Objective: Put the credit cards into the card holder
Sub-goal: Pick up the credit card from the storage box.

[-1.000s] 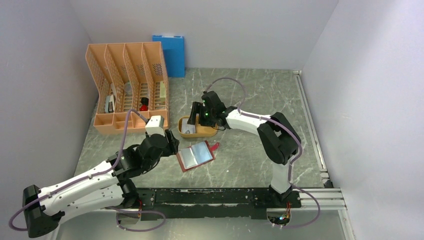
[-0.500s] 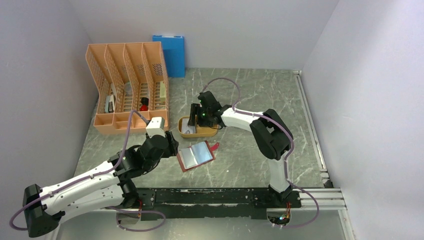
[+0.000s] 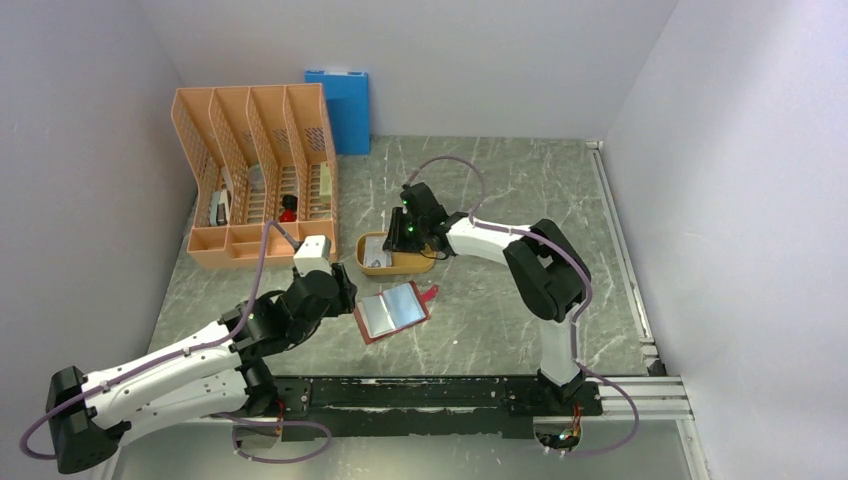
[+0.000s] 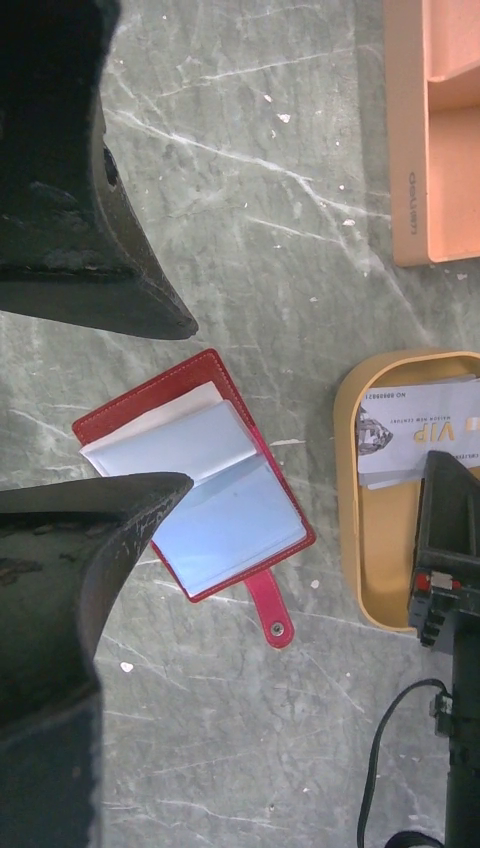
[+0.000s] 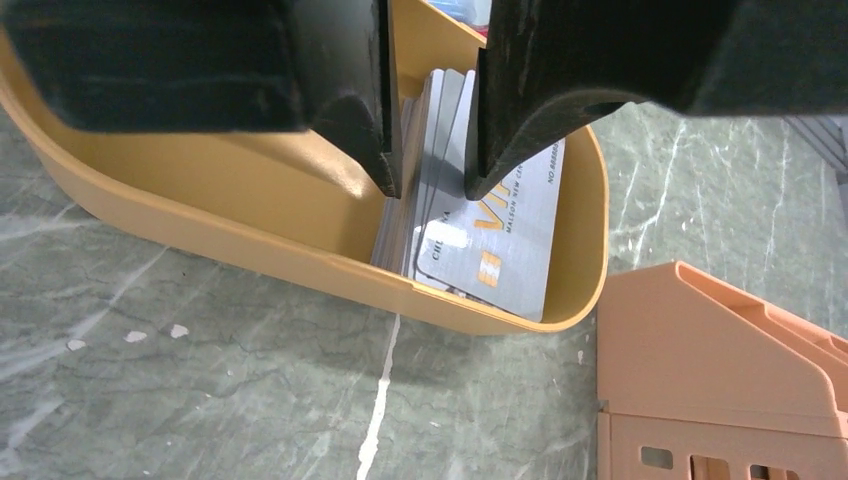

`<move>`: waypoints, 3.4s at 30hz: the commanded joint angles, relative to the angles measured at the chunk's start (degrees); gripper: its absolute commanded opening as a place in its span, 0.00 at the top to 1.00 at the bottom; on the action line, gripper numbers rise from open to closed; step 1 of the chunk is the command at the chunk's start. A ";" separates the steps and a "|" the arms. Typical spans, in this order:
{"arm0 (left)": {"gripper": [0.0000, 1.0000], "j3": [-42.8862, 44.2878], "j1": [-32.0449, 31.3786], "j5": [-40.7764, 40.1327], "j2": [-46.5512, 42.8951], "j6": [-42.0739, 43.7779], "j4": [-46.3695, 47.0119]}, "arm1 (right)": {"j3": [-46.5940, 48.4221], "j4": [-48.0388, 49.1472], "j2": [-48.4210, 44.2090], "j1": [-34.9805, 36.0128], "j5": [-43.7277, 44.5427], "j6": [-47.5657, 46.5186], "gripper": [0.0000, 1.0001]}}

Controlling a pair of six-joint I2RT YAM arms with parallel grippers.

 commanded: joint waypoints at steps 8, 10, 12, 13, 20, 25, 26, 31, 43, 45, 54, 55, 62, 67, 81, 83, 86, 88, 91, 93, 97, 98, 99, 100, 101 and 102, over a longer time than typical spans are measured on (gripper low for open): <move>0.44 -0.71 0.27 -1.08 0.51 -0.21 2.69 | -7.26 4.75 -5.31 -2.34 -3.46 0.77 0.64; 0.44 -0.37 0.55 -0.36 1.84 0.89 5.88 | -7.31 5.43 -5.86 -2.39 -2.86 0.52 0.59; 0.44 0.80 1.98 1.46 5.05 2.03 10.13 | -7.14 4.93 -6.12 -2.31 -2.13 0.40 0.58; 0.44 1.95 3.56 3.76 8.16 2.42 11.51 | -7.28 4.89 -6.23 -2.35 -1.95 0.65 0.58; 0.46 11.91 17.33 23.08 27.83 3.10 18.20 | -7.99 6.04 -7.24 -2.38 -0.25 3.04 0.56; 0.46 17.02 20.30 25.87 35.93 3.60 20.51 | -6.76 6.22 -6.52 -2.34 -0.99 3.93 0.55; 0.46 17.76 20.76 25.94 37.18 3.77 20.65 | -6.55 6.18 -6.33 -2.35 -1.01 4.07 0.55; 0.46 20.79 22.09 25.45 41.83 5.02 20.19 | -6.67 6.56 -6.04 -2.31 -1.58 4.47 0.55; 0.42 22.23 23.44 22.36 47.09 6.37 18.45 | -11.46 8.75 -8.57 -2.35 -1.34 4.65 0.51; 0.42 22.43 23.60 22.10 47.85 6.36 18.21 | -12.27 9.03 -9.00 -2.37 -1.22 4.79 0.51; 0.42 23.33 24.49 23.24 51.34 6.29 17.53 | -13.58 9.72 -9.62 -2.37 -1.40 4.89 0.51; 0.42 23.29 24.52 23.47 51.38 6.30 17.62 | -13.56 9.72 -9.48 -2.39 -1.49 4.88 0.51; 0.47 22.22 24.49 27.85 50.89 6.30 20.46 | -12.41 9.57 -8.28 -2.40 -2.30 4.98 0.50; 0.50 21.47 24.49 30.75 51.07 5.71 22.10 | -11.51 9.38 -7.29 -2.45 -3.28 5.10 0.50; 0.49 20.99 24.49 26.26 46.79 5.65 19.35 | -9.62 7.04 -6.17 -2.82 -2.41 5.73 0.46; 0.49 20.59 24.49 25.80 45.49 5.64 19.07 | -9.08 7.13 -5.49 -3.04 -3.37 5.90 0.47; 0.49 20.24 24.49 25.89 43.99 5.54 18.38 | -7.91 7.15 -4.22 -3.07 -4.54 6.02 0.48; 0.49 19.71 24.49 25.99 42.92 5.37 18.16 | -7.05 6.84 -3.29 -3.11 -5.12 5.98 0.49; 0.49 18.86 24.49 25.73 41.76 5.46 18.08 | -5.49 5.77 -1.82 -3.01 -5.54 5.71 0.50; 0.49 18.56 24.57 25.65 41.83 5.68 17.94 | -4.79 5.04 -1.08 -2.95 -5.50 5.43 0.50; 0.49 18.19 24.66 25.99 42.53 5.63 18.14 | -4.69 3.08 -0.34 -3.01 -4.62 5.07 0.56; 0.49 18.18 24.67 26.08 42.77 5.63 18.19 | -5.05 2.98 -0.46 -3.02 -4.38 5.06 0.58; 0.49 18.23 24.71 26.09 42.94 5.73 18.27 | -5.56 3.07 -0.60 -3.14 -4.18 5.14 0.60; 0.49 18.31 24.75 26.09 43.19 5.81 18.22 | -6.16 3.41 -0.82 -3.31 -4.14 5.34 0.62; 0.49 18.35 24.83 26.14 43.39 5.84 18.15 | -6.74 3.84 -1.09 -3.46 -4.18 5.56 0.64; 0.49 18.37 24.92 26.22 43.58 5.84 18.16 | -7.31 4.00 -1.36 -3.69 -4.33 5.75 0.67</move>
